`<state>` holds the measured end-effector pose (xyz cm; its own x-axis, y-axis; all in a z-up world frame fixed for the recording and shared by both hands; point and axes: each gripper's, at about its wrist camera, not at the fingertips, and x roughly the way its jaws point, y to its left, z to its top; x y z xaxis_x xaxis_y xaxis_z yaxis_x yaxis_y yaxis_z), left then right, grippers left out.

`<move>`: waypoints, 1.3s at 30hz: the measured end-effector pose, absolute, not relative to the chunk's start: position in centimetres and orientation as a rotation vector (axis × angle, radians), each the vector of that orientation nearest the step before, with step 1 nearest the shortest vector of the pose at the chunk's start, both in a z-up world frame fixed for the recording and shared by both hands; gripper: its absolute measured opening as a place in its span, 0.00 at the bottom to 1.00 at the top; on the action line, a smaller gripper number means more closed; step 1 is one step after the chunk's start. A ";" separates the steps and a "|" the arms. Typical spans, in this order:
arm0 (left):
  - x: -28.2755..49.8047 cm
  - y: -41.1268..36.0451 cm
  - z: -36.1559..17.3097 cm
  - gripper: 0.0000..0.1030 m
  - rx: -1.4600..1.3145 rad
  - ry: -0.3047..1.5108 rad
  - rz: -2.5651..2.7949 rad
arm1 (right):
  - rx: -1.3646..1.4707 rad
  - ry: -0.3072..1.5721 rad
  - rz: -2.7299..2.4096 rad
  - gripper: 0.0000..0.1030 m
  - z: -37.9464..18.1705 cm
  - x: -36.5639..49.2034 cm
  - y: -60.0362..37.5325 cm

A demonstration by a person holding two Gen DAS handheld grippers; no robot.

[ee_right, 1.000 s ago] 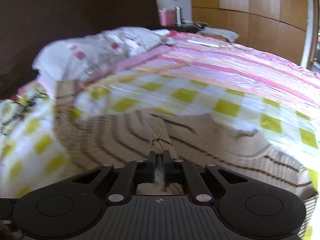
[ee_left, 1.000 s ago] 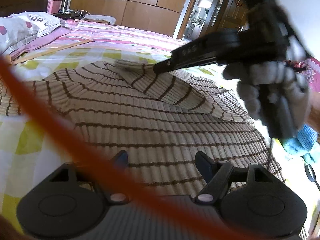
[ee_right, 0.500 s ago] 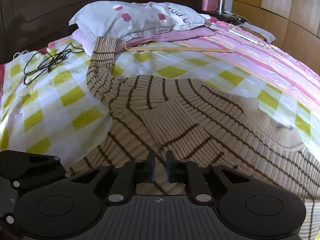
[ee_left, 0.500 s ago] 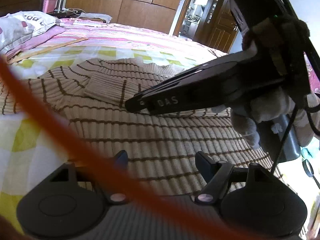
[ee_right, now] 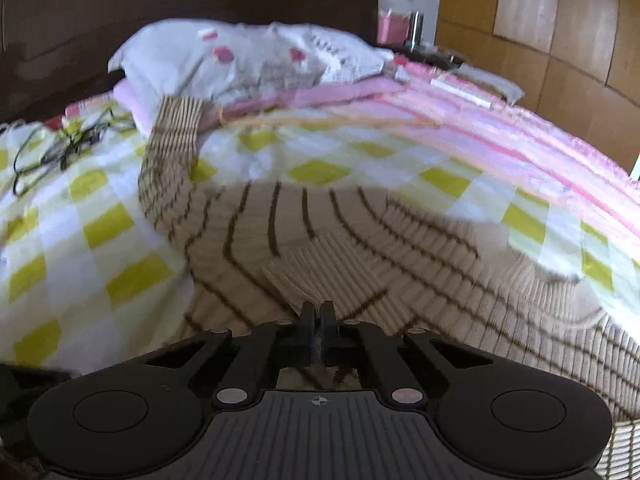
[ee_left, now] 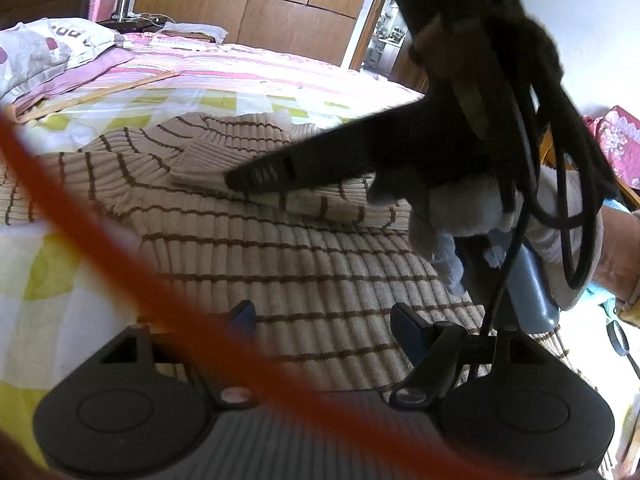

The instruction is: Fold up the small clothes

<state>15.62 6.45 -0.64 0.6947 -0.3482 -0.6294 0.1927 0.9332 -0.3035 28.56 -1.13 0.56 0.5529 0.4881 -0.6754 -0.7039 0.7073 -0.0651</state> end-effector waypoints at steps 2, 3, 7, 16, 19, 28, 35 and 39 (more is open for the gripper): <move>15.6 6.5 -0.6 0.77 -0.223 0.742 -0.302 | -0.325 0.661 0.724 0.01 1.1 28.6 -0.8; 15.6 6.5 -0.6 0.77 -0.223 0.741 -0.300 | -0.313 0.656 0.721 0.01 1.2 28.8 -0.7; 15.8 6.5 -0.8 0.77 -0.220 0.749 -0.295 | -0.333 0.715 0.736 0.01 0.1 29.4 0.0; 15.9 6.0 -1.0 0.77 -0.204 0.740 -0.292 | -0.200 0.660 0.674 0.09 2.5 27.6 -5.6; 15.8 6.1 -0.9 0.77 -0.201 0.729 -0.282 | -0.137 0.629 0.558 0.10 3.1 27.1 -10.0; 16.6 6.9 -0.6 0.77 -0.198 0.706 -0.160 | -0.031 0.717 0.134 0.12 -1.5 27.1 -21.1; 16.4 9.1 1.4 0.77 -0.133 0.646 0.064 | 0.115 0.623 0.262 0.13 -0.2 21.7 -23.0; 17.0 11.2 2.0 0.77 -0.137 0.660 0.167 | 0.111 0.738 0.342 0.14 -1.7 21.4 -22.3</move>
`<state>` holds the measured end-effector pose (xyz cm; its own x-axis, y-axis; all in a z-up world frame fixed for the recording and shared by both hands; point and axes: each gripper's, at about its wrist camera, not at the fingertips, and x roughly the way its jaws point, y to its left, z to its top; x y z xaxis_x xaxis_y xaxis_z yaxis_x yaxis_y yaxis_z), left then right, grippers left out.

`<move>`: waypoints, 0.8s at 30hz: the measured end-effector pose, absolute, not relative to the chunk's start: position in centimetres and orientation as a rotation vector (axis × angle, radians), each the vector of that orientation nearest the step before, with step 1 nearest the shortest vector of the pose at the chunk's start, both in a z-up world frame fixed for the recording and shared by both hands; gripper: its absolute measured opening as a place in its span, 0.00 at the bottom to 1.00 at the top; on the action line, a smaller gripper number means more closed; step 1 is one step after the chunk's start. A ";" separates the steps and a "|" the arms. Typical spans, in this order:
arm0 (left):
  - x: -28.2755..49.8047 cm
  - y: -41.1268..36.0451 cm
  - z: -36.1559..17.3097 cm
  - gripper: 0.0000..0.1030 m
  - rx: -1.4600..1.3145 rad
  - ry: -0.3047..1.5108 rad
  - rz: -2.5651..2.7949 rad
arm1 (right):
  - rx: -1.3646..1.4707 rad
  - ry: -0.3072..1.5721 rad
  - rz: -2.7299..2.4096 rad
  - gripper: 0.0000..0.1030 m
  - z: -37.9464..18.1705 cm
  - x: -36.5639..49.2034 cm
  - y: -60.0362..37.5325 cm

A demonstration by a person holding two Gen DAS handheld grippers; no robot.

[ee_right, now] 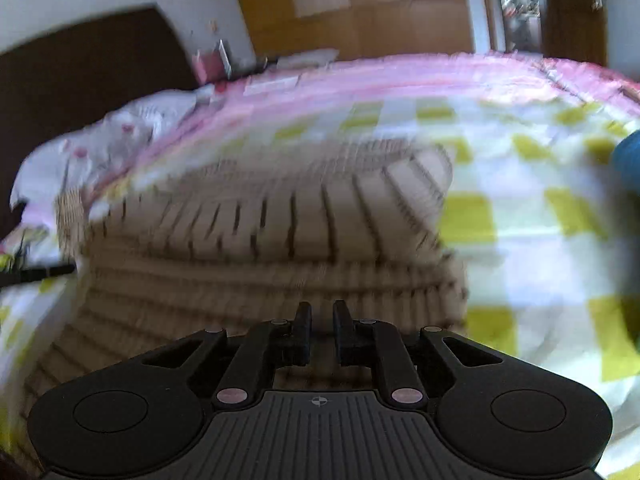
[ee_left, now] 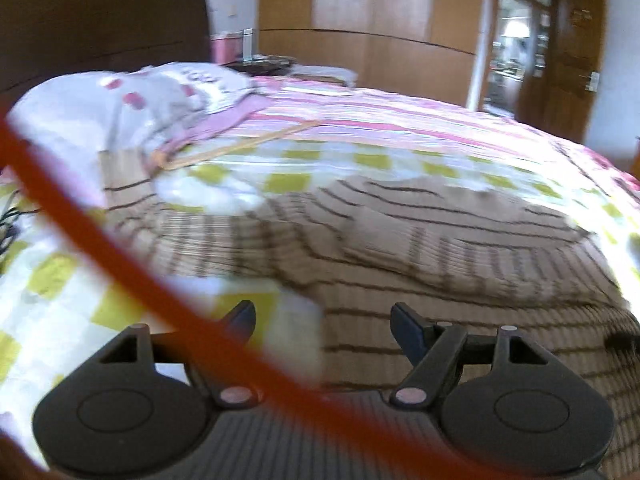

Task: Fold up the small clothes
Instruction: 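Move the left gripper to the other sleeve near the pillow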

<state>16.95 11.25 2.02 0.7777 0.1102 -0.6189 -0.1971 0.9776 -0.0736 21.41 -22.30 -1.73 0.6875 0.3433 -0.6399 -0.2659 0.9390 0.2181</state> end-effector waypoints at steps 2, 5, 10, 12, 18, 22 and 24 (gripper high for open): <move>17.5 12.2 2.0 0.77 -0.160 0.663 0.210 | 0.128 0.729 0.354 0.14 -1.5 21.4 -22.4; 18.4 14.1 1.6 0.76 -0.191 0.658 0.275 | 0.176 0.714 0.386 0.14 -0.8 21.0 -23.0; 19.9 18.4 1.2 0.76 -0.319 0.627 0.388 | 0.218 0.699 0.388 0.14 -0.2 20.9 -23.4; 20.4 20.5 1.0 0.76 -0.381 0.613 0.441 | 0.243 0.701 0.407 0.14 -0.2 21.1 -23.1; 22.4 23.5 1.1 0.76 -0.319 0.575 0.538 | 0.243 0.687 0.474 0.14 0.6 20.4 -20.9; 23.4 25.7 1.0 0.70 -0.328 0.552 0.584 | 0.254 0.691 0.526 0.14 1.1 20.0 -18.9; 23.9 27.1 0.7 0.69 -0.366 0.548 0.597 | 0.239 0.696 0.563 0.14 1.4 19.7 -17.4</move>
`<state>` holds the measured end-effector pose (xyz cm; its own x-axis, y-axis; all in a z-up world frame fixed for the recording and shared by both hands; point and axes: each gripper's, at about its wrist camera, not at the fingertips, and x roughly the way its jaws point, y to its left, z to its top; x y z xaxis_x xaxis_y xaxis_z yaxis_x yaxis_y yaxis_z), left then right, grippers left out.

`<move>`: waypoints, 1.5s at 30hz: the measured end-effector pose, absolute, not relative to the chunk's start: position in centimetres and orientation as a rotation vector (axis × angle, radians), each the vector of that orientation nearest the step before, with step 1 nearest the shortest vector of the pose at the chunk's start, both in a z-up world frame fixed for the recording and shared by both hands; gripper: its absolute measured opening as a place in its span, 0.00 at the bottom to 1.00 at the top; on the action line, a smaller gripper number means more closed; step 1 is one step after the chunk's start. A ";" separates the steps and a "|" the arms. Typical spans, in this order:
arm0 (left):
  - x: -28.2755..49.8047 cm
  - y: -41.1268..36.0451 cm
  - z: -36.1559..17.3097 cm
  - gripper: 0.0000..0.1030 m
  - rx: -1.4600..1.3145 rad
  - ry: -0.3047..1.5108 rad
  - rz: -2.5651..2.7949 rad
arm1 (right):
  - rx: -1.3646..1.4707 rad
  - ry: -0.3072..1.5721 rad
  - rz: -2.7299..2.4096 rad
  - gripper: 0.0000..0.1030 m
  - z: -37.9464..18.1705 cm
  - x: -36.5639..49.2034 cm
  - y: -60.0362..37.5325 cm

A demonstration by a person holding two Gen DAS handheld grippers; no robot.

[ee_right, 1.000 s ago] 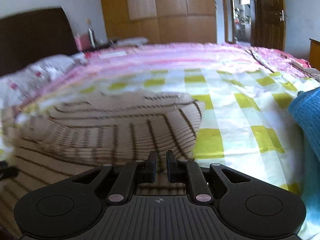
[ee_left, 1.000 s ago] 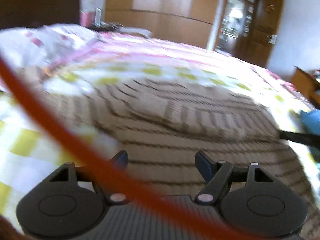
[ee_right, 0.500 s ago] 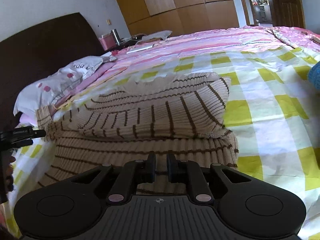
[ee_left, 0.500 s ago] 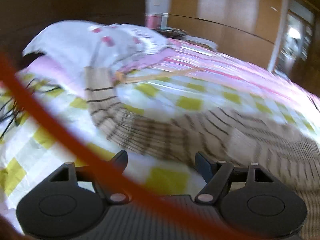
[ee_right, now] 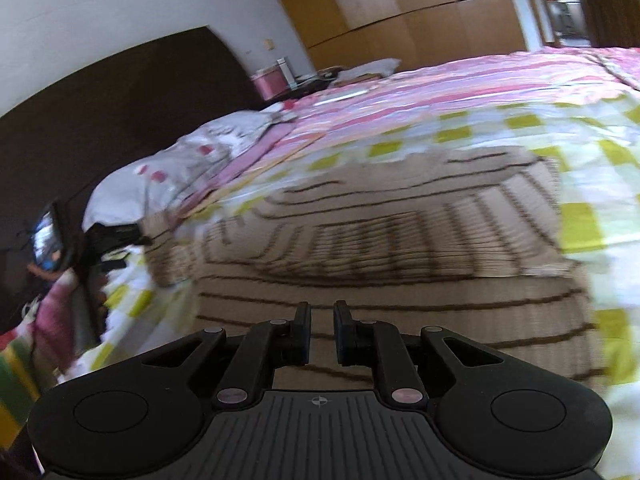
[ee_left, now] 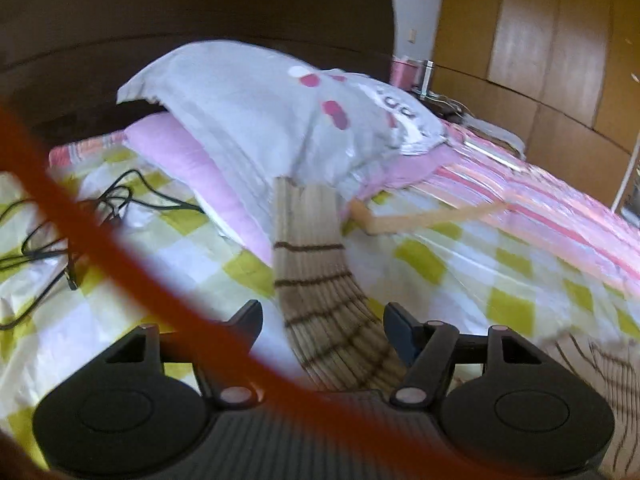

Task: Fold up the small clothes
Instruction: 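Move the left gripper to the other sleeve near the pillow, then grasp the sleeve cuff with the left gripper and lift it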

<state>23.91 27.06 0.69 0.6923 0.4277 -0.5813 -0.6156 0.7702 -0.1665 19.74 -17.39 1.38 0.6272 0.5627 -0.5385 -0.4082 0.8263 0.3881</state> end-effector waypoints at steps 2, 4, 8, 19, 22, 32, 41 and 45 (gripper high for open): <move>24.3 28.2 0.3 0.62 -0.394 0.563 0.617 | 0.225 0.701 0.594 0.14 1.5 19.6 -15.9; 25.1 29.1 -0.3 0.58 -0.424 0.586 0.614 | 0.227 0.708 0.619 0.14 1.5 19.8 -14.7; 26.0 30.0 -1.0 0.51 -0.444 0.599 0.619 | 0.250 0.728 0.633 0.14 1.3 20.1 -13.5; 27.4 30.1 -0.9 0.15 -0.429 0.591 0.591 | 0.250 0.736 0.645 0.14 1.4 19.6 -12.7; 27.0 28.7 0.6 0.14 -0.464 0.533 0.498 | 0.261 0.731 0.643 0.14 1.5 19.4 -13.3; 24.8 15.0 6.8 0.14 -0.418 0.503 -0.060 | 0.295 0.743 0.574 0.14 1.6 18.5 -17.4; 23.9 0.3 0.5 0.15 -0.115 0.760 -0.291 | 0.340 0.783 0.483 0.14 0.0 18.2 -22.1; 22.4 -0.8 -0.2 0.23 -0.035 0.777 -0.270 | 0.394 0.790 0.466 0.28 -0.2 19.0 -24.0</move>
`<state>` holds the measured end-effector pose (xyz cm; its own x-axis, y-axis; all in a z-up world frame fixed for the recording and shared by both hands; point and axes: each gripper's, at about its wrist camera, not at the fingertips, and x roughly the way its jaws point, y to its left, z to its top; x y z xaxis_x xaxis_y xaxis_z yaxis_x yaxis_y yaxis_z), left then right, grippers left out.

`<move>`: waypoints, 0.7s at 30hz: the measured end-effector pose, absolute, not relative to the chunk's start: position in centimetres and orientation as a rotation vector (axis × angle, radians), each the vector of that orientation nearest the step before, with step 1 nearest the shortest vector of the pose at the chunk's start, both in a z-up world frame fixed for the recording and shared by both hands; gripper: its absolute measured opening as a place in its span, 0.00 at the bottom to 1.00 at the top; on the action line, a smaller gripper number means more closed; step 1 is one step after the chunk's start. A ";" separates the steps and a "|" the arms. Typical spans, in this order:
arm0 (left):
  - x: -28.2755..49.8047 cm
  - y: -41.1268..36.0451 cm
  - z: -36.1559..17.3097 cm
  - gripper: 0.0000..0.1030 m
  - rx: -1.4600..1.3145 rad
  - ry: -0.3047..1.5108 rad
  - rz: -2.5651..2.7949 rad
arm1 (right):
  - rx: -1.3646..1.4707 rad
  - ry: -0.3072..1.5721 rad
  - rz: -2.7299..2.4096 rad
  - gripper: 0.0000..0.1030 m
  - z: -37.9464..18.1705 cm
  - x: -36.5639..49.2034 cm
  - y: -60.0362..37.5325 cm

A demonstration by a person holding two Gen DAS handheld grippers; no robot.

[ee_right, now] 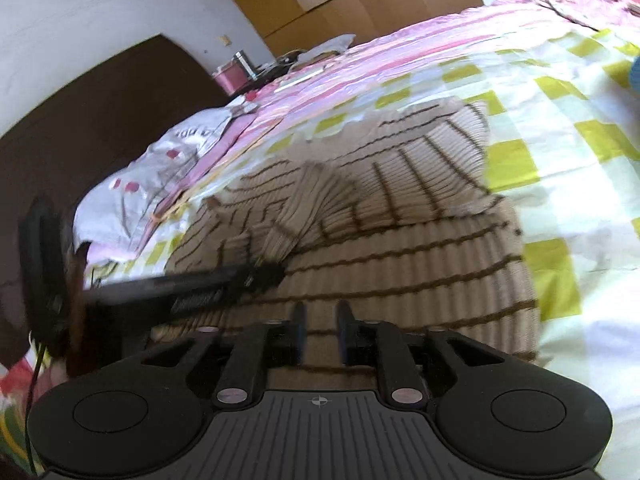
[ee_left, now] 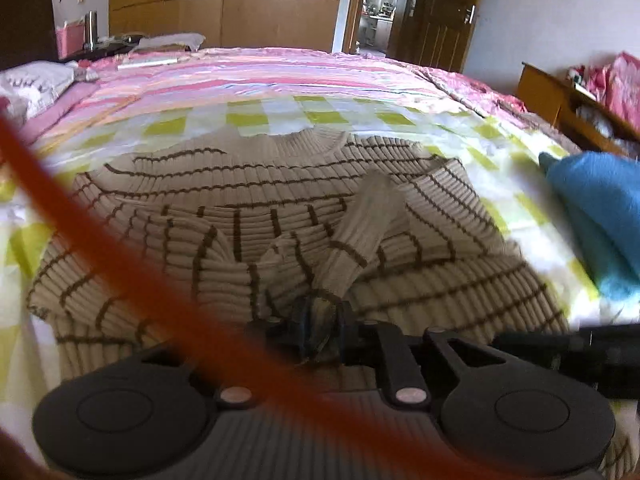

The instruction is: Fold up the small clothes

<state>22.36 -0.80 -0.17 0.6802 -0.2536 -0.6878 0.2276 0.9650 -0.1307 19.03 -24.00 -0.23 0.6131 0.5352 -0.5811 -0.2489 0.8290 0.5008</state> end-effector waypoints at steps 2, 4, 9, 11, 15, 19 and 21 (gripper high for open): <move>21.5 -0.5 0.3 0.33 -0.034 0.768 -0.272 | 0.431 0.786 0.457 0.35 -0.2 19.4 -24.9; 20.7 0.0 0.6 0.41 -0.029 0.750 -0.275 | 0.467 0.783 0.456 0.35 -0.1 19.6 -25.6; 18.3 1.0 0.5 0.43 -0.043 0.730 -0.290 | 0.464 0.768 0.449 0.35 0.4 20.1 -25.1; 17.6 1.7 0.4 0.43 -0.051 0.723 -0.294 | 0.457 0.761 0.440 0.35 0.6 20.5 -24.4; 16.4 3.0 0.1 0.43 -0.073 0.692 -0.289 | 0.486 0.761 0.416 0.35 0.7 22.6 -22.8; 15.9 4.9 -0.3 0.44 -0.130 0.661 -0.280 | 0.526 0.784 0.381 0.35 0.3 25.4 -21.2; 16.0 5.9 -0.6 0.44 -0.166 0.671 -0.284 | 0.536 0.791 0.344 0.35 0.0 26.4 -20.8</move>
